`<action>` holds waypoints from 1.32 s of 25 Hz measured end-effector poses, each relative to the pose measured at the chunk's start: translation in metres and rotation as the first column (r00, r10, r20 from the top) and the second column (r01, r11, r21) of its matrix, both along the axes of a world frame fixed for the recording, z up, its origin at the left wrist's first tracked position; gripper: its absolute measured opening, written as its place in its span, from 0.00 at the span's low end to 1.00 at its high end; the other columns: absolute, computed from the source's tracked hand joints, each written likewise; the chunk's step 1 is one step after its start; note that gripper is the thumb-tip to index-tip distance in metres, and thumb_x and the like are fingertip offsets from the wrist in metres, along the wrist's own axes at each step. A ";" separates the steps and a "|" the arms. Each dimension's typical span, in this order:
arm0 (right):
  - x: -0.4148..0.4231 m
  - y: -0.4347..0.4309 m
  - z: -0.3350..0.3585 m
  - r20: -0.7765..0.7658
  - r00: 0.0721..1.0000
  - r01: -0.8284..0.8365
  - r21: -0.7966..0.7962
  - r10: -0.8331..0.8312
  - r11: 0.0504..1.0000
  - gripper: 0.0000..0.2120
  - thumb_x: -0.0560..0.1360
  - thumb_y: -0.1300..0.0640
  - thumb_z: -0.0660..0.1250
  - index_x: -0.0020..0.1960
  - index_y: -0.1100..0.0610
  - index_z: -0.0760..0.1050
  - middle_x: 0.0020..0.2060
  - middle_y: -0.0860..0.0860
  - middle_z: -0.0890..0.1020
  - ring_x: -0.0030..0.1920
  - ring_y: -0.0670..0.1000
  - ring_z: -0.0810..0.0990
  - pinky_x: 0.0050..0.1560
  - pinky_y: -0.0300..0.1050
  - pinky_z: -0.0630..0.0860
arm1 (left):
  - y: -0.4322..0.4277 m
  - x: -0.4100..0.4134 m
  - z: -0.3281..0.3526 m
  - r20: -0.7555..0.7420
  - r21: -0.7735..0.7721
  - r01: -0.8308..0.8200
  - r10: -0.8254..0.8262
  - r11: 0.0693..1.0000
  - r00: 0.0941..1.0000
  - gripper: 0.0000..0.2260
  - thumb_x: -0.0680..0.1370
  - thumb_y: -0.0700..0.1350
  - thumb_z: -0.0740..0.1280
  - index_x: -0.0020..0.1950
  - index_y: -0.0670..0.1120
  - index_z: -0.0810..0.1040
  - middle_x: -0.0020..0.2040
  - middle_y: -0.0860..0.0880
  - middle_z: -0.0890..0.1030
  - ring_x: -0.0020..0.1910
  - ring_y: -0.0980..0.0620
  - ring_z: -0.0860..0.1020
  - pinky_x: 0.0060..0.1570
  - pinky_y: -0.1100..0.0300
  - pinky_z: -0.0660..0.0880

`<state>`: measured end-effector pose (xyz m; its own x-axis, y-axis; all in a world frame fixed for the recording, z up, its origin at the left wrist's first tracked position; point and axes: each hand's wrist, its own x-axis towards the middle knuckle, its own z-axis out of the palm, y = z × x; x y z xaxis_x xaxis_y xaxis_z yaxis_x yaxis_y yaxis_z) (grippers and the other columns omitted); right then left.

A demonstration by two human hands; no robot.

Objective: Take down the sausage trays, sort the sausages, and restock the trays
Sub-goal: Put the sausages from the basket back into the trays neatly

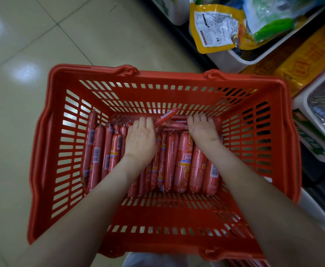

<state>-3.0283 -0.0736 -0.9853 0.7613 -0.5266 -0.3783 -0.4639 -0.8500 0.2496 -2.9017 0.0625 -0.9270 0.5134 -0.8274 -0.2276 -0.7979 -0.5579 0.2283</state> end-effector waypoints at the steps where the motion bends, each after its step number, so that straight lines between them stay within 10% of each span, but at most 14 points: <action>1: 0.000 0.001 0.001 0.012 1.000 -0.005 0.009 0.005 1.000 0.14 0.57 0.62 0.63 0.42 0.58 0.78 0.35 0.54 0.80 0.36 0.55 0.80 0.36 0.45 0.76 | 0.001 0.001 0.000 -0.006 -0.002 -0.017 0.017 1.000 1.000 0.11 0.80 0.41 0.57 0.59 0.38 0.70 0.54 0.39 0.74 0.53 0.41 0.73 0.54 0.49 0.68; 18: -0.006 -0.004 0.002 -0.007 0.983 -0.185 -0.025 0.185 0.982 0.13 0.66 0.59 0.61 0.45 0.56 0.82 0.40 0.51 0.81 0.41 0.51 0.79 0.40 0.44 0.74 | 0.008 0.005 0.003 -0.022 -0.091 -0.001 -0.001 0.996 1.000 0.08 0.79 0.38 0.61 0.56 0.36 0.72 0.50 0.38 0.75 0.47 0.39 0.74 0.49 0.48 0.70; 23: -0.013 0.006 0.073 0.270 0.963 0.011 -0.076 0.010 0.997 0.18 0.66 0.61 0.53 0.45 0.56 0.80 0.36 0.53 0.81 0.36 0.54 0.80 0.36 0.43 0.75 | -0.006 -0.005 0.030 -0.067 -0.242 0.088 -0.107 0.966 0.992 0.11 0.78 0.39 0.61 0.58 0.35 0.73 0.52 0.37 0.77 0.50 0.37 0.76 0.50 0.46 0.73; 29: -0.112 0.051 0.202 0.410 0.911 0.125 -0.183 -0.040 0.975 0.11 0.68 0.61 0.58 0.49 0.57 0.73 0.39 0.53 0.76 0.39 0.55 0.76 0.39 0.47 0.72 | -0.023 -0.066 0.125 -0.287 -0.371 0.413 -0.526 0.832 0.801 0.14 0.81 0.46 0.59 0.62 0.38 0.71 0.52 0.38 0.79 0.53 0.39 0.77 0.50 0.53 0.69; 33: -0.224 0.093 0.242 0.530 0.805 0.354 -0.071 -0.265 0.933 0.13 0.69 0.65 0.55 0.52 0.61 0.68 0.39 0.58 0.76 0.38 0.60 0.76 0.38 0.49 0.75 | -0.020 -0.152 0.181 -0.127 -0.385 0.705 -0.791 0.596 0.599 0.25 0.73 0.58 0.66 0.61 0.40 0.73 0.51 0.40 0.79 0.50 0.40 0.76 0.48 0.52 0.74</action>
